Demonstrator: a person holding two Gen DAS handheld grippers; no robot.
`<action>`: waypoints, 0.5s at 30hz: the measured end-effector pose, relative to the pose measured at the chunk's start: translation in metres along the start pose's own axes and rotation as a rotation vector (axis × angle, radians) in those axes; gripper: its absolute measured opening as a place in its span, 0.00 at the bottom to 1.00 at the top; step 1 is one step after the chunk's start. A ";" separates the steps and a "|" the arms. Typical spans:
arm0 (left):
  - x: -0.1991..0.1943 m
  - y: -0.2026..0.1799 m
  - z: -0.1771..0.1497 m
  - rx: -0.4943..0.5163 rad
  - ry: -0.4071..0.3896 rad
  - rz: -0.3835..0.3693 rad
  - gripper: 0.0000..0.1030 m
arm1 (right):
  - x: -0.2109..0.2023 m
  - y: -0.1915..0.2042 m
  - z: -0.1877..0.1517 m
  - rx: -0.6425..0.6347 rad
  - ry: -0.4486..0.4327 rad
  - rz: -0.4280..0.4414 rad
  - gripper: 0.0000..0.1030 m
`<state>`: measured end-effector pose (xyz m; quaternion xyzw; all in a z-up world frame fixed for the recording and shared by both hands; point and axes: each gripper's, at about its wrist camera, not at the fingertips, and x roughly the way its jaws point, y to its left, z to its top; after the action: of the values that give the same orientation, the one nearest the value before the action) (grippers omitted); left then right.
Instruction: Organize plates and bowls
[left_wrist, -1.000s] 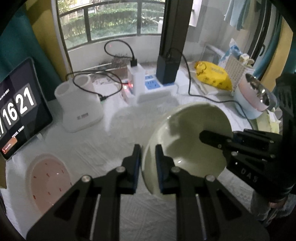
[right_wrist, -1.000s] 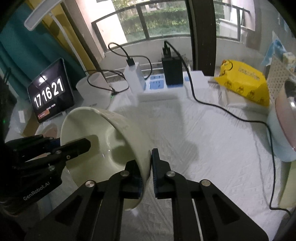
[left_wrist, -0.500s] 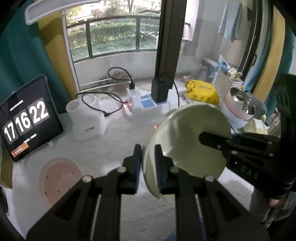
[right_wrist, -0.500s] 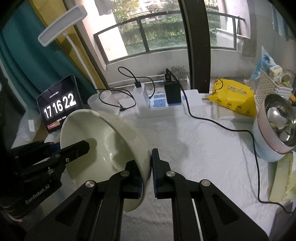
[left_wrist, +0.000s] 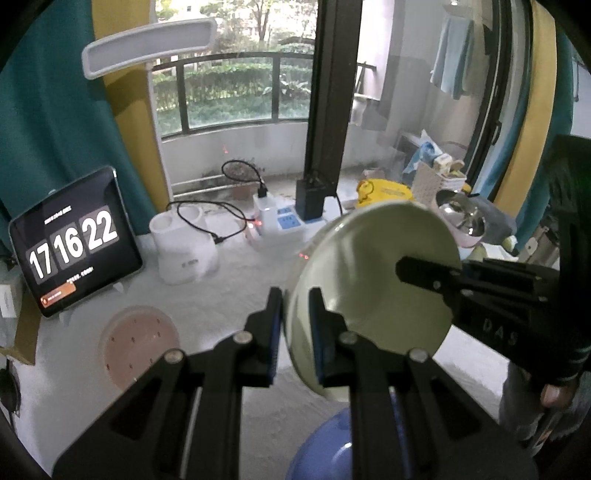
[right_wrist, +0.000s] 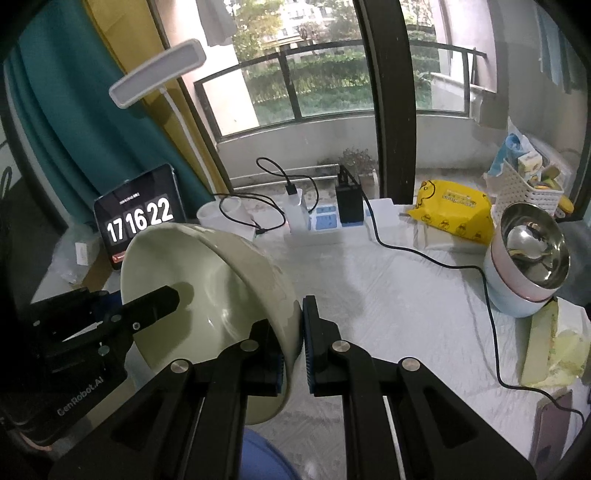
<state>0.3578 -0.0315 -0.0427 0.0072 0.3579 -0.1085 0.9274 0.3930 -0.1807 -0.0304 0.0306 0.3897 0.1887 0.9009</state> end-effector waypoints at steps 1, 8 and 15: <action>-0.002 -0.001 -0.001 0.002 -0.004 0.001 0.14 | -0.004 0.002 0.000 -0.004 -0.005 -0.003 0.10; -0.022 -0.001 -0.010 -0.004 -0.022 0.001 0.14 | -0.020 0.011 -0.009 -0.009 -0.016 -0.003 0.10; -0.036 -0.003 -0.017 0.003 -0.032 -0.001 0.14 | -0.033 0.019 -0.017 -0.016 -0.025 -0.007 0.10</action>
<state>0.3200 -0.0263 -0.0318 0.0067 0.3428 -0.1094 0.9330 0.3543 -0.1766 -0.0158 0.0241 0.3768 0.1883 0.9066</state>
